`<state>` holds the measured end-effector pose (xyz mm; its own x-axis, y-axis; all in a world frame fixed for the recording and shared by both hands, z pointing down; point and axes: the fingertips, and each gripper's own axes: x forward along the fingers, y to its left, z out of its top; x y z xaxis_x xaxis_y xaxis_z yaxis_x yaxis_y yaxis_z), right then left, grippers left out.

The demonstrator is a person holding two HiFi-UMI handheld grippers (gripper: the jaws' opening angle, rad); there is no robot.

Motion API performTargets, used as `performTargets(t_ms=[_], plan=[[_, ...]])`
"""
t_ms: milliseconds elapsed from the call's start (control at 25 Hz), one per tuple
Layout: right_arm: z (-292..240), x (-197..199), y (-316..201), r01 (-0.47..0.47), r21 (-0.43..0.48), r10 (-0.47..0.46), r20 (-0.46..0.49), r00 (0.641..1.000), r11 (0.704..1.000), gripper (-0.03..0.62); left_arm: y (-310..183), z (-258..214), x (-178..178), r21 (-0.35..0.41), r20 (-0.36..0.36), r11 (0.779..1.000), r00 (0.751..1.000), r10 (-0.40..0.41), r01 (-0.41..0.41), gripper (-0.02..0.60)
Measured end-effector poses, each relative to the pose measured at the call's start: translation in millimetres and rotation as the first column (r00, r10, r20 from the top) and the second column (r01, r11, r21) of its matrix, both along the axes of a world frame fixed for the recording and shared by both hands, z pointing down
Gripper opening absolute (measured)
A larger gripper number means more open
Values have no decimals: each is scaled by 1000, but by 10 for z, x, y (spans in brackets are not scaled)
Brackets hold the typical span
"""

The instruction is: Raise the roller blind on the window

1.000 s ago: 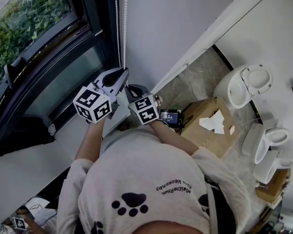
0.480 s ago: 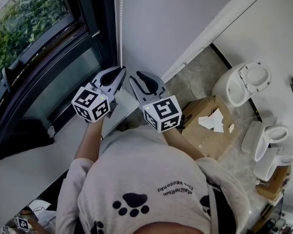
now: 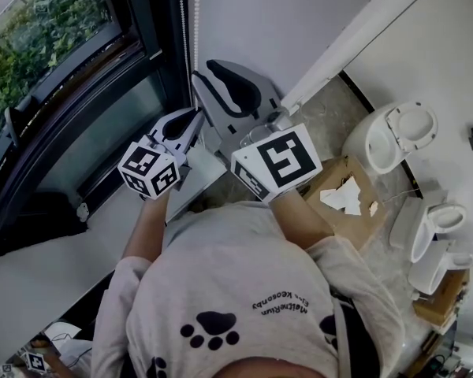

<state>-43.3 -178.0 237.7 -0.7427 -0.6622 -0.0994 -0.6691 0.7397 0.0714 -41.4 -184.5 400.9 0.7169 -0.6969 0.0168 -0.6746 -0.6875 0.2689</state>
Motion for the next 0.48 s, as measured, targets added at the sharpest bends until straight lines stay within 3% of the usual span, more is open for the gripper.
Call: performTargets(t_ms=[160,320,480], plan=[[-174,-120,-93,16,21,-15,-16,1000,1000,83,9,6,5,2,-4,1000,1000,-3,3,11],[-204,-176,-122,1,36,1,-60,998,999,14,5,4,-5,6,-13,1000,1000,-9,9,11],[-158,-166,-143,12,-3,-12,-27,1000,1000,9,5,35,-1,5,-3,1000,1000,-8,8,11]])
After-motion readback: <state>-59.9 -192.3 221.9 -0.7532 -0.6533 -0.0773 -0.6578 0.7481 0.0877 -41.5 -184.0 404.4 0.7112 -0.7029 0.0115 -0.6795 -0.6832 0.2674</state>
